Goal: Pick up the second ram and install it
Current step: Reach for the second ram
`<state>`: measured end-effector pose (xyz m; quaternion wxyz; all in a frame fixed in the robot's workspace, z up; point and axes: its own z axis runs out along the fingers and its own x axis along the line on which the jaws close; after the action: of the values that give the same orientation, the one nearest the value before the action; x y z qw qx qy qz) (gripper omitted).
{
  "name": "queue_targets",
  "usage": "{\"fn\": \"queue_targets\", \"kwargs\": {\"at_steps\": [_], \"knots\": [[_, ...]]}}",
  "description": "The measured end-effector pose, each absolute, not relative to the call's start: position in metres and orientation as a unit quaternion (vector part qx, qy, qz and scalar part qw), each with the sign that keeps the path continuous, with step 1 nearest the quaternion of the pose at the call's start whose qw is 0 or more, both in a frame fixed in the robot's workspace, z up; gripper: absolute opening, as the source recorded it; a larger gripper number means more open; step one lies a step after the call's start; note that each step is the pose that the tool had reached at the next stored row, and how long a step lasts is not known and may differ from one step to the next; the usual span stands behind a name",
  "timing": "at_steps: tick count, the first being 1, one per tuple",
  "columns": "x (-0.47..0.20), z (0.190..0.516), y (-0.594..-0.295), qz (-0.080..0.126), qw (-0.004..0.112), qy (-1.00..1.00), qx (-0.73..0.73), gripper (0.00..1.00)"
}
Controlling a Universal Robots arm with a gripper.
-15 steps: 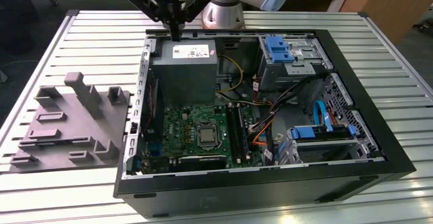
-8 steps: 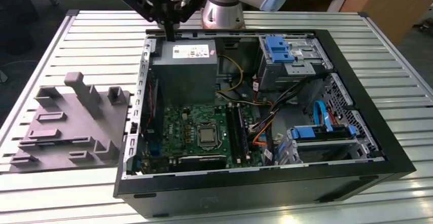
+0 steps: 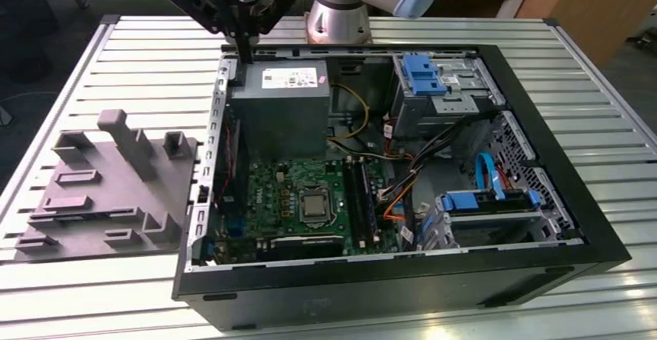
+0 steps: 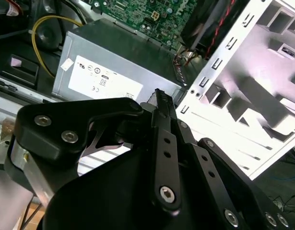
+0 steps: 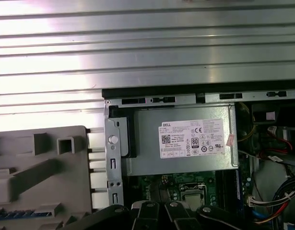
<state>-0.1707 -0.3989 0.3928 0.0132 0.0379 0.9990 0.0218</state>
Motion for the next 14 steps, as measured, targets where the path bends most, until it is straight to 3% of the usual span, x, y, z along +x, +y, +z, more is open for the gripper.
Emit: {"fn": "queue_targets", "kwargs": {"at_steps": [14], "knots": [[-0.198,0.392,-0.399,0.022,0.013,0.999,0.038,0.10]]}}
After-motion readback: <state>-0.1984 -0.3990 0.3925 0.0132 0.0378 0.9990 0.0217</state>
